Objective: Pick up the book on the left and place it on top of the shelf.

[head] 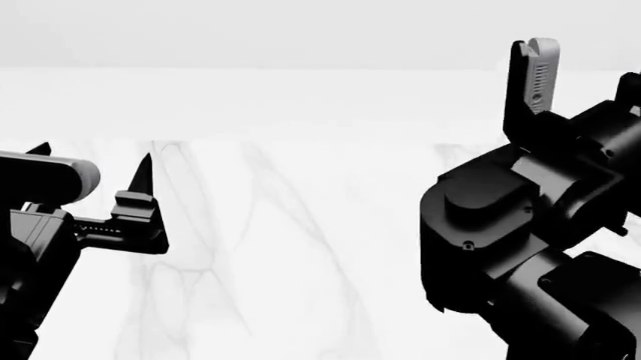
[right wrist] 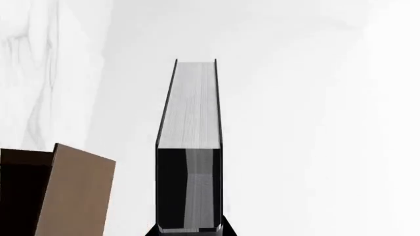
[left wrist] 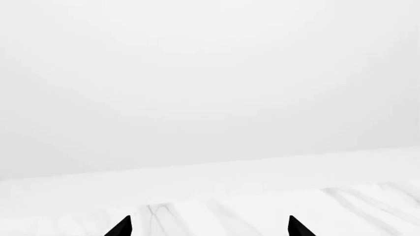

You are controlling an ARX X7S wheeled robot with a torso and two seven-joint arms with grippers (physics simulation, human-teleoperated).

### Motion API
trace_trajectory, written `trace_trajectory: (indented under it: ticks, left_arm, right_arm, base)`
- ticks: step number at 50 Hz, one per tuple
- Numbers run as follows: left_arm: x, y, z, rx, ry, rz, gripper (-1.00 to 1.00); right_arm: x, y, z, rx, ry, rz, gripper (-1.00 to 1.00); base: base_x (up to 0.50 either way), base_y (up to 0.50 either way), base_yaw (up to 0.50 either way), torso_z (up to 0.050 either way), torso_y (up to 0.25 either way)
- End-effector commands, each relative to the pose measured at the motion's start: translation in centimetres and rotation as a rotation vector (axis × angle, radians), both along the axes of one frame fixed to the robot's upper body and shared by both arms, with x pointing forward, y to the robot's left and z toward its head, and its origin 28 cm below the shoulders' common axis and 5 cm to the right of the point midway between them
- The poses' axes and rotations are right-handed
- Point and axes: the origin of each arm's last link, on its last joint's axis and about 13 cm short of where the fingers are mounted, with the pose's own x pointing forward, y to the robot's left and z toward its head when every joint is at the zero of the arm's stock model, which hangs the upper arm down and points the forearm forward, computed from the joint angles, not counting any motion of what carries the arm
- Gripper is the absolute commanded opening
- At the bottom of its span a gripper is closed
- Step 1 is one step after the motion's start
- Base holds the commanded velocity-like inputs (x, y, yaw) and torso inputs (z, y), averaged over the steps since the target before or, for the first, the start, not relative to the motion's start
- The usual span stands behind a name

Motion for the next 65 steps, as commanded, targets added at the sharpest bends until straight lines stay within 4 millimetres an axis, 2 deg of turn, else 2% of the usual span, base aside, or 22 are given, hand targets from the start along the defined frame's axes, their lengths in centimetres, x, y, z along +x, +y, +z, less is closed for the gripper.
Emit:
trace_trajectory:
  ticks: [1,9,15,26,35,55,65]
  left_arm:
    - [0.3,0.2,0.0,-0.026,-0.014,0.003,1.0]
    - [0.3,0.2,-0.1,-0.025,-0.015,0.004,1.0]
    - [0.3,0.2,-0.3,-0.025,-0.013,0.004,1.0]
    - [0.4,0.3,-0.6,-0.025,-0.008,0.005,1.0]
    - [0.4,0.5,-0.9,-0.025,-0.005,0.007,1.0]
    - [0.4,0.5,-0.9,-0.02,-0.003,0.008,1.0]
    - [0.3,0.4,-1.0,-0.018,-0.001,0.008,1.0]
  right_arm:
    - [-0.9,-3.8,4.0,-0.143,-0.124,-0.276,-1.0]
    - [-3.3,-7.0,4.1,-0.034,-0.157,-0.439,-1.0]
    - [-5.6,-9.4,2.8,0.032,-0.181,-0.554,-1.0]
    - [-8.4,-11.9,0.9,0.069,-0.236,-0.693,-1.0]
    - [-8.4,-12.9,0.0,0.176,-0.37,-0.64,-1.0]
    - [-6.8,-12.4,-1.1,0.246,-0.354,-0.527,-1.0]
    - [-5.9,-12.3,-2.5,0.312,-0.348,-0.495,-1.0]
  base:
    - [0.0,0.0,0.0,0.0,0.0]
    - [0.0,0.0,0.0,0.0,0.001]
    - [0.0,0.0,0.0,0.0,0.0]
    - [0.0,0.0,0.0,0.0,0.001]
    - [0.0,0.0,0.0,0.0,0.001]
    - [0.0,0.0,0.0,0.0,0.001]
    - [0.0,0.0,0.0,0.002,0.001]
